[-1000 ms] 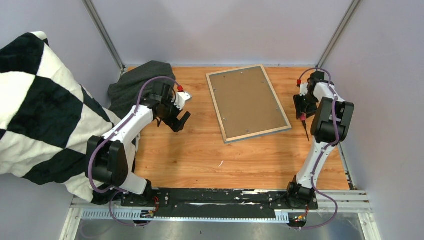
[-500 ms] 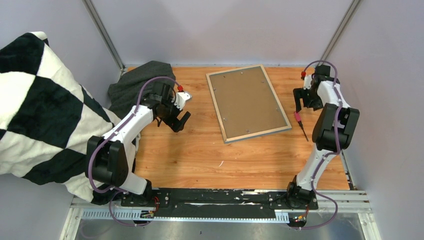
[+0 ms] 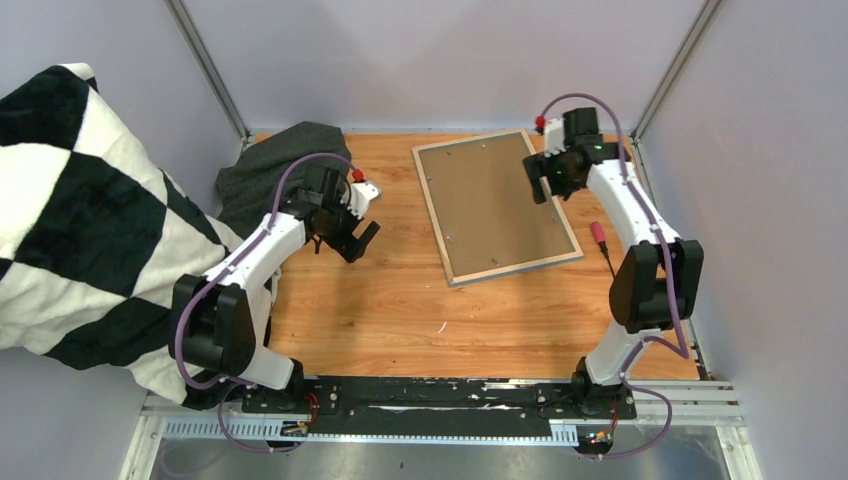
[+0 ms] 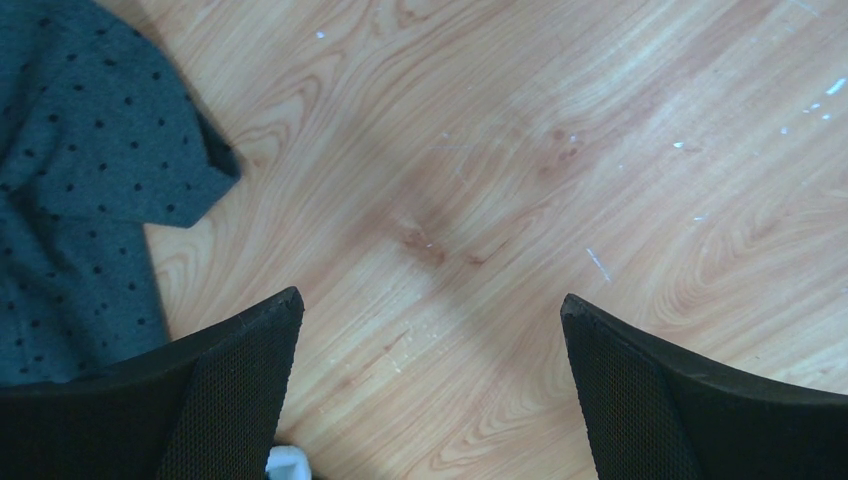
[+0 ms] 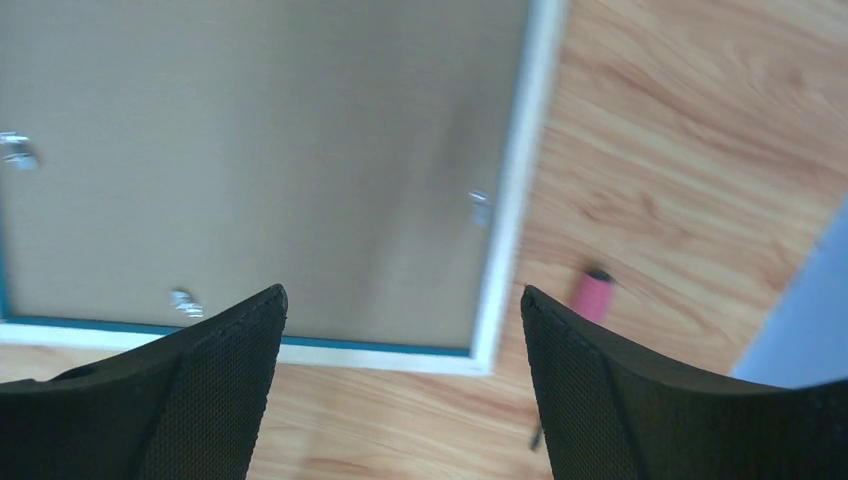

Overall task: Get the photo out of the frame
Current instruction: Turn over the photo frame at the center of the board.

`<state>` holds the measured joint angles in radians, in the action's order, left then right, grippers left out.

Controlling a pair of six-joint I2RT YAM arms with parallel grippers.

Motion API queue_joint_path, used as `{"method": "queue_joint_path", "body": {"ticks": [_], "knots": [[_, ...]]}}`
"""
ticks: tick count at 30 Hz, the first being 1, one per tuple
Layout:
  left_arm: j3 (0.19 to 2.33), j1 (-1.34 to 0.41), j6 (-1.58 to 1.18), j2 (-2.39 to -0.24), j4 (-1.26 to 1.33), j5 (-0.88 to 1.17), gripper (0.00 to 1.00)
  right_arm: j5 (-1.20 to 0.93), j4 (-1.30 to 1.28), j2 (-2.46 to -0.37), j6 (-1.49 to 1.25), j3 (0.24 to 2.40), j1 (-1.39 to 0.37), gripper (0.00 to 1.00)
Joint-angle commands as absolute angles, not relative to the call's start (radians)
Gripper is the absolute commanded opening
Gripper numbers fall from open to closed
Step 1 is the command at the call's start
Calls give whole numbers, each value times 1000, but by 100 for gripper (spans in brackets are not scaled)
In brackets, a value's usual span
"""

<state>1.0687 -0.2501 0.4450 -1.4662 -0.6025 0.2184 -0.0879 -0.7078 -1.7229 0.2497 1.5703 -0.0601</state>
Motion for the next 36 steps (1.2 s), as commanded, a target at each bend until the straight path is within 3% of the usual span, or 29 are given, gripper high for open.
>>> {"method": "queue_joint_path", "body": {"ticks": [1,8,12,18,27,36], "knots": [[1032,-235,442,-1408,-539,148,100,-114,-654,-1711,139,1548,-238,86],[1034,-68,461,-1415,-565,342,100,-37,-601,-1875,87,1698,-485,83],[1010,-28,462,-1414,-560,349,100,-1,-590,-1998,47,1795,-565,79],[983,-27,462,-1369,-531,346,100,-31,-590,-2154,-49,1893,-604,71],[950,-28,486,-1267,-399,289,100,-17,-589,-2232,-48,1889,-657,67],[993,-28,551,-1285,-271,272,100,15,-589,-2280,-49,1878,-689,51]]}}
